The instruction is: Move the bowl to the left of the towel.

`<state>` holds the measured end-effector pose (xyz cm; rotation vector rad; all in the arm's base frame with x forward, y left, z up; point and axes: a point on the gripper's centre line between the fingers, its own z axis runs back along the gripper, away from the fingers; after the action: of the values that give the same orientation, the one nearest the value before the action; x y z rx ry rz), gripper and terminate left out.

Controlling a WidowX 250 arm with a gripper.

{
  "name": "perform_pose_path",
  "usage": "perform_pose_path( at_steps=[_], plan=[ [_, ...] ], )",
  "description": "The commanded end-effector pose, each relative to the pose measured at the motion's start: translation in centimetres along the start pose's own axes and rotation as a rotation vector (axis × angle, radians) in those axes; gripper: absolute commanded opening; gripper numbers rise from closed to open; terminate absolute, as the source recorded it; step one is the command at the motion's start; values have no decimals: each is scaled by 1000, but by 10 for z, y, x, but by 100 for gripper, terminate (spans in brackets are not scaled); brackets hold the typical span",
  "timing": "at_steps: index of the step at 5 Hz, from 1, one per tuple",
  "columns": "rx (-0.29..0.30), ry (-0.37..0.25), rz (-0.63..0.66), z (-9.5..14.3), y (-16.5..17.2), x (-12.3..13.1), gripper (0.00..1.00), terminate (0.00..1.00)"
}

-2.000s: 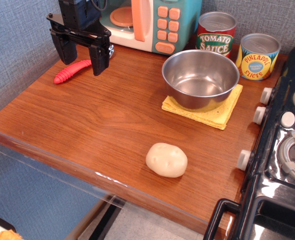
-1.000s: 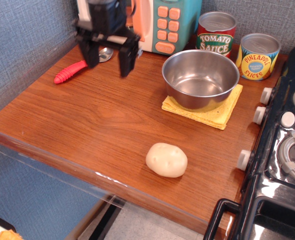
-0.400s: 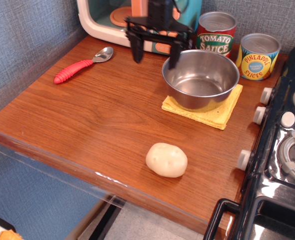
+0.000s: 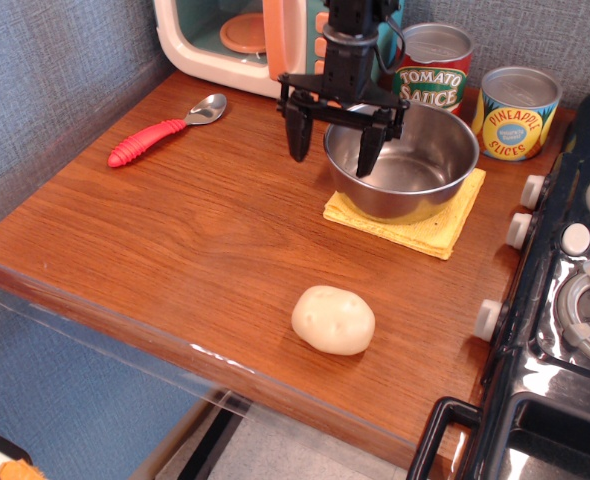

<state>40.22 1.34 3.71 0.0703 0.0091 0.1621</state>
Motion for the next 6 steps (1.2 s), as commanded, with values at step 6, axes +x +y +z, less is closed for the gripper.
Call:
perform_pose_path(
  at_steps=[6],
  plan=[
    [-256, -201, 101, 98, 62, 10, 0, 0]
  ],
)
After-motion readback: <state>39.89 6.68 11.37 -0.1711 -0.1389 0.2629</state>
